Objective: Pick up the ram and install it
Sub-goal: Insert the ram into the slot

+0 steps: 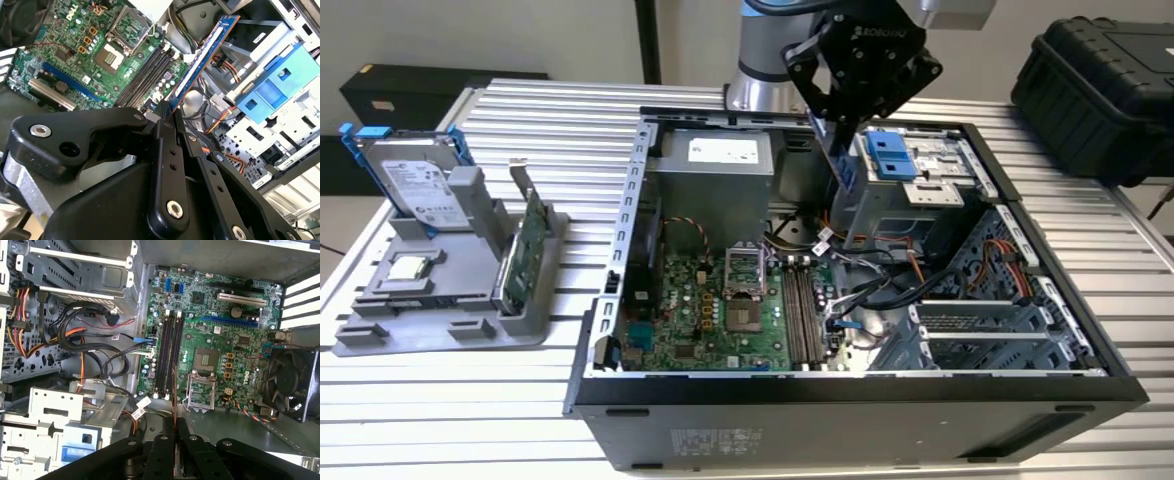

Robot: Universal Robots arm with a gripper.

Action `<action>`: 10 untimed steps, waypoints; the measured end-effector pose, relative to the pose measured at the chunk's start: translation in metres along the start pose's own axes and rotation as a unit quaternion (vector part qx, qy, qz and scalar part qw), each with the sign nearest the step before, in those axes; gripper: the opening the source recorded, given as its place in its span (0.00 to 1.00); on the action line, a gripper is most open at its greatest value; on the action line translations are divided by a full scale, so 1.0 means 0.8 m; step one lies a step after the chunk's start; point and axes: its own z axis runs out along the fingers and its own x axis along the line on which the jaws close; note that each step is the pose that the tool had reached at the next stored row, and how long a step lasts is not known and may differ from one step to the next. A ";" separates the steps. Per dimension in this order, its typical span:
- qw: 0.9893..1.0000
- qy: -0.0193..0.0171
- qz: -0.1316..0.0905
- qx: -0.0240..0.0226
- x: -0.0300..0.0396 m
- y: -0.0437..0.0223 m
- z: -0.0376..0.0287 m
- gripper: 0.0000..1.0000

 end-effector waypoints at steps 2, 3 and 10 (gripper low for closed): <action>1.000 0.000 0.000 0.000 0.0007 0.0001 0.0009 0.00; 1.000 0.000 0.000 0.000 0.0010 0.0001 0.0013 0.00; 1.000 0.000 0.000 0.000 0.0030 0.0004 0.0039 0.00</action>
